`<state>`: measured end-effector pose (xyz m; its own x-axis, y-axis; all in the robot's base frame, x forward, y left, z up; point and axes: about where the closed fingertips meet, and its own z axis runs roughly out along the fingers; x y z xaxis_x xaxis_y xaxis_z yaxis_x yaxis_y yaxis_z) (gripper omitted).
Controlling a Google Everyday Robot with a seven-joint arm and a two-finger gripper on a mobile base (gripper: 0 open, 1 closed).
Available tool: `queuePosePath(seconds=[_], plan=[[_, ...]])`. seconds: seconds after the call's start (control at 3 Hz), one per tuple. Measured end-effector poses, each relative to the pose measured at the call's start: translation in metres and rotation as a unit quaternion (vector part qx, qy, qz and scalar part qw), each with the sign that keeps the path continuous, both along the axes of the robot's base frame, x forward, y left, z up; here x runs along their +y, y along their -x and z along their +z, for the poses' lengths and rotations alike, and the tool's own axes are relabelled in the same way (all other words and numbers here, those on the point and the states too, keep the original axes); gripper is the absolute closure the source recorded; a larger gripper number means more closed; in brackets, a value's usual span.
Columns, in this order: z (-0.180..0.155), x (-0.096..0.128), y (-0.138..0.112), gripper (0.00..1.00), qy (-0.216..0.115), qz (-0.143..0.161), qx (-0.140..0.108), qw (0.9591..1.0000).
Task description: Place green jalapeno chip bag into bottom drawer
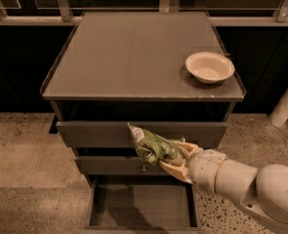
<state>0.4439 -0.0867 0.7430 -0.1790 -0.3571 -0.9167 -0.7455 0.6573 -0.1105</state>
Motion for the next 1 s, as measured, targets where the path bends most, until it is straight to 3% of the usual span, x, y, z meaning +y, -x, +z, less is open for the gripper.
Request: queuePosePath(seconds=[0.33, 1.0], plan=[[-0.013, 0.0, 0.001, 1.0, -0.014, -0.002, 0.003, 0.9999], [-0.119, -0.014, -0.013, 1.0, -0.074, -0.02, 0.03, 0.9966]])
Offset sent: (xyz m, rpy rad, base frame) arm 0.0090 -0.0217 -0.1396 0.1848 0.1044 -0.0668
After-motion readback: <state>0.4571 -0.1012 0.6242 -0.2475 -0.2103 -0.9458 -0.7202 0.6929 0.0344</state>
